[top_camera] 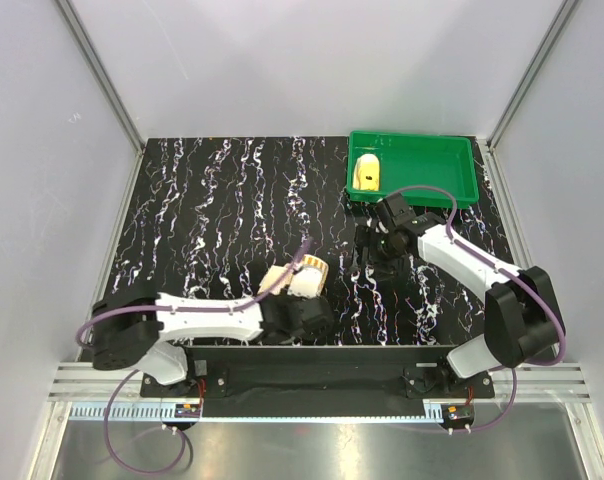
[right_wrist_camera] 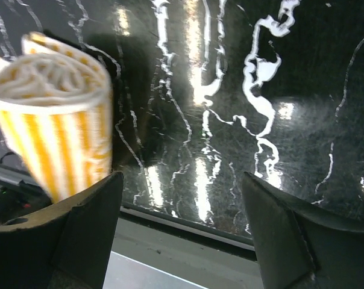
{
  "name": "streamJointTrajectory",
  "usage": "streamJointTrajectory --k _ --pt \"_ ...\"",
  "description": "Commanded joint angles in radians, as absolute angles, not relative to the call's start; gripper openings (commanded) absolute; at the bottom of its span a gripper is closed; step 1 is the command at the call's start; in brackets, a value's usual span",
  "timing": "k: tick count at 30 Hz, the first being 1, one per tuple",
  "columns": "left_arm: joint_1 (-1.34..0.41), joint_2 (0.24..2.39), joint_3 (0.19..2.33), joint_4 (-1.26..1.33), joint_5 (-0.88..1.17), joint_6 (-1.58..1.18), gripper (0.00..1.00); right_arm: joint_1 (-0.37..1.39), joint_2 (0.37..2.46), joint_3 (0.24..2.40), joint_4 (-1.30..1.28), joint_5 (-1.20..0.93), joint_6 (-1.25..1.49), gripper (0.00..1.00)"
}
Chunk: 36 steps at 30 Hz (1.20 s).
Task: Roll the towels
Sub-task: Roll the towel
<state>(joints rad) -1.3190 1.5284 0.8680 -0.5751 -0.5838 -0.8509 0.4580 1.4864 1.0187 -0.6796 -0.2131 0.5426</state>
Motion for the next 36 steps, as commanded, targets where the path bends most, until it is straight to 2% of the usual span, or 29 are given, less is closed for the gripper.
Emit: streamJointTrajectory --k 1,10,15,22,27,36 --pt "-1.246 1.441 0.752 -0.491 -0.387 -0.922 0.2 0.463 1.463 0.993 -0.692 -0.179 0.534 0.86" --pt "-1.057 1.246 0.523 -0.279 -0.144 -0.977 0.18 0.462 1.45 0.976 -0.69 -0.204 0.528 0.86" --pt "-0.973 1.203 0.463 -0.195 -0.014 -0.991 0.17 0.463 1.414 0.94 -0.583 -0.373 0.526 0.85" --pt "-0.896 1.201 0.38 -0.088 0.098 -1.014 0.17 0.466 1.385 0.826 -0.3 -0.599 0.575 0.87" --pt "-0.851 1.212 0.325 -0.014 0.173 -1.026 0.16 0.5 1.439 0.781 -0.134 -0.653 0.607 0.89" --pt "-0.804 1.259 0.293 0.055 0.253 -1.009 0.16 0.621 1.637 0.824 0.063 -0.607 0.598 0.9"
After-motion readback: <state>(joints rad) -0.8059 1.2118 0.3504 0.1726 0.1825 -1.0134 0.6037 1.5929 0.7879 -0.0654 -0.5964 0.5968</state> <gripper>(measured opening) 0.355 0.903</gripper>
